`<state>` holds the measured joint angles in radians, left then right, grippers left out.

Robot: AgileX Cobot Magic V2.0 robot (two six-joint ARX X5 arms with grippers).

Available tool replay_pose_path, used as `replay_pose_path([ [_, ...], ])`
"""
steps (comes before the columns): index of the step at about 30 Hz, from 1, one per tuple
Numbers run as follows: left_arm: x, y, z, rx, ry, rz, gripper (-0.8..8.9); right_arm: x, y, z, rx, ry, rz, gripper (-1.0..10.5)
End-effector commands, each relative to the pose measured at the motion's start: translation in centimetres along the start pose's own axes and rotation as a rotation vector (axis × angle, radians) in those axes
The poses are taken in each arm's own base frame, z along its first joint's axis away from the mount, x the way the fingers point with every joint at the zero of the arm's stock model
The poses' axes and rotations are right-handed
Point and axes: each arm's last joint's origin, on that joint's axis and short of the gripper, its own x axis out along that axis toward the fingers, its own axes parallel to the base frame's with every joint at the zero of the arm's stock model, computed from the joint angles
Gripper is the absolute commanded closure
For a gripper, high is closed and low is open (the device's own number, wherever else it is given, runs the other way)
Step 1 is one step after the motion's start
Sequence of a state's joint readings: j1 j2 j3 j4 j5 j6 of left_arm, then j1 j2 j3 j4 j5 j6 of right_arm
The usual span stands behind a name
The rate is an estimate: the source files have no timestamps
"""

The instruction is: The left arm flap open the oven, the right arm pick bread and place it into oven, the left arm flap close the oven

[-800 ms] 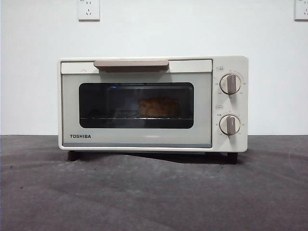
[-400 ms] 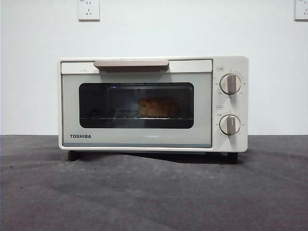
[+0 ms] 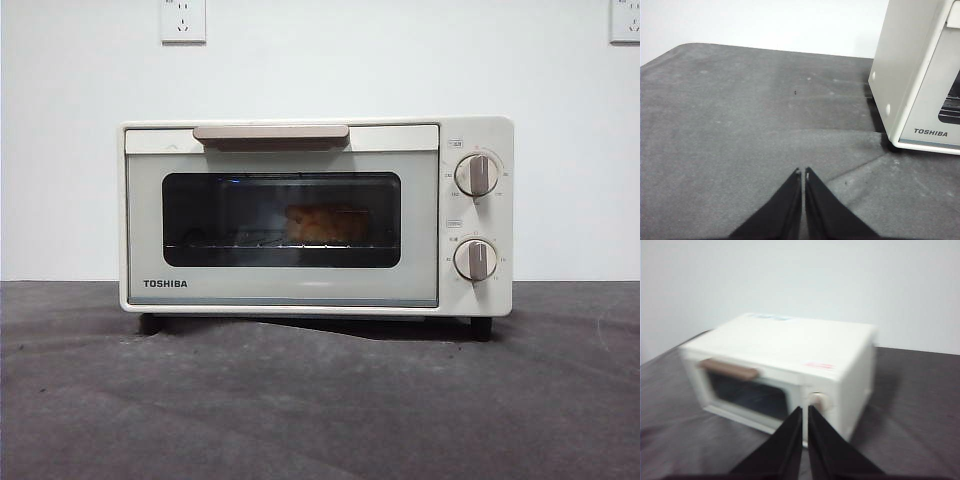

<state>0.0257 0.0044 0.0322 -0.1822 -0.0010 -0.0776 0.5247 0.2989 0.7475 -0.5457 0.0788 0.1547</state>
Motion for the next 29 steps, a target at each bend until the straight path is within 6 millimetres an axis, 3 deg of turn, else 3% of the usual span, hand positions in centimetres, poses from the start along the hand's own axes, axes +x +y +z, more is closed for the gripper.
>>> replay_pose_path([
  [1, 0.2, 0.1, -0.7, -0.007, 0.023, 0.006, 7.93, 1.4, -1.1, -2.7, -0.009, -0.016, -0.070, 9.3],
  [8, 0.2, 0.1, -0.7, -0.007, 0.023, 0.006, 7.93, 3.6, -4.6, -10.9, -0.012, -0.003, -0.266, 9.3],
  [15, 0.2, 0.1, -0.7, -0.007, 0.023, 0.006, 7.93, 4.2, -6.3, -16.2, 0.021, 0.067, -0.357, 9.3],
  [17, 0.2, 0.1, -0.7, -0.007, 0.023, 0.006, 7.93, 4.5, -6.4, -16.9, 0.027, 0.069, -0.344, 9.3],
  [29, 0.2, 0.1, -0.7, -0.007, 0.023, 0.005, 7.93, 4.7, -6.6, -16.9, -0.023, 0.014, -0.347, 9.3],
])
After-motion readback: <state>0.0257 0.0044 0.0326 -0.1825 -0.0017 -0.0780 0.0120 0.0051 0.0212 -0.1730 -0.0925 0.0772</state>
